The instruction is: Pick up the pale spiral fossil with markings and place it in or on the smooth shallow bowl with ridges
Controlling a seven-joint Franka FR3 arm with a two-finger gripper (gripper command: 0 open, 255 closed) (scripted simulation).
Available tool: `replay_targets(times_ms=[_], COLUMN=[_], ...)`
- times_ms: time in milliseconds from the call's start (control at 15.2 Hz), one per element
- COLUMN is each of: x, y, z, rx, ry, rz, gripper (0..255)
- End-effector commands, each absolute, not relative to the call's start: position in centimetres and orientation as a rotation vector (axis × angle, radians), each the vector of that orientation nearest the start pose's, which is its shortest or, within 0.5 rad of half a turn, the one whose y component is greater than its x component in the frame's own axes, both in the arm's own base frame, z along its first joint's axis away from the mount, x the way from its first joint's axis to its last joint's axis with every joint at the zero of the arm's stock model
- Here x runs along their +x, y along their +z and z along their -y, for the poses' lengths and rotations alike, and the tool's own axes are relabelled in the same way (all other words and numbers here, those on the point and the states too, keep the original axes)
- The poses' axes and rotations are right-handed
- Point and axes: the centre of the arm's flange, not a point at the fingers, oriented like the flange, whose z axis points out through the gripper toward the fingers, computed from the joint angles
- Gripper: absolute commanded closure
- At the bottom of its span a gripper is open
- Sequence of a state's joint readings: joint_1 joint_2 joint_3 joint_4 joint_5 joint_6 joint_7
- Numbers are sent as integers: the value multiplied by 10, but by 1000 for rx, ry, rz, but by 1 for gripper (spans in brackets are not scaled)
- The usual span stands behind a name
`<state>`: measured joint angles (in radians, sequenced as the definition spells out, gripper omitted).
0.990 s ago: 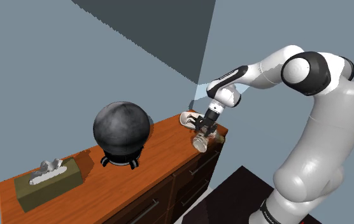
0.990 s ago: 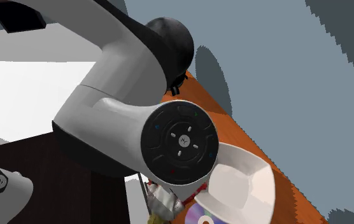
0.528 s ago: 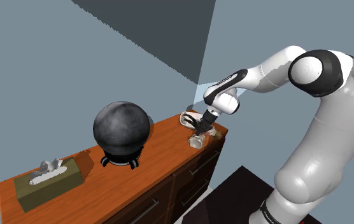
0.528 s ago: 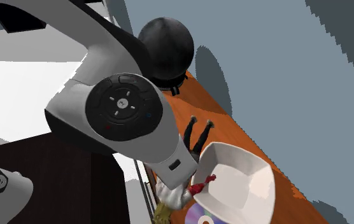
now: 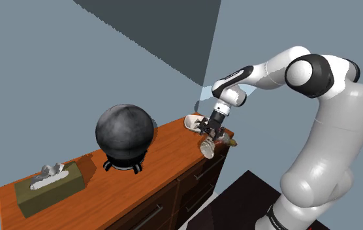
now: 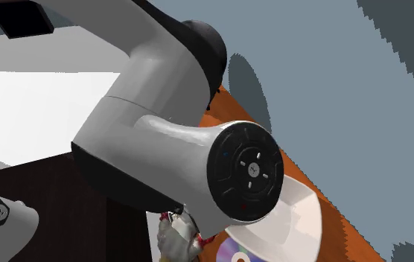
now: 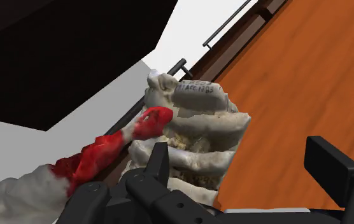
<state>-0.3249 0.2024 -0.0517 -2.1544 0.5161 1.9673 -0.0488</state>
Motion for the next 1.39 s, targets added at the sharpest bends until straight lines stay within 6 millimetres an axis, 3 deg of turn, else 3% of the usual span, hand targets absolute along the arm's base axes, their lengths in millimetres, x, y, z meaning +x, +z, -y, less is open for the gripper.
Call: replay_targets(times_ms=[0,330,858,924,1320], x=[491,486,486,484,483], y=[276,252,252,252,255], z=[157,141,141,139,143], rx=[-2471,-2471,-2471,-2471,-2470], ry=[458,458,458,458,457], rz=[-816,-816,-816,-816,-816], gripper=[0,0,0,255,255])
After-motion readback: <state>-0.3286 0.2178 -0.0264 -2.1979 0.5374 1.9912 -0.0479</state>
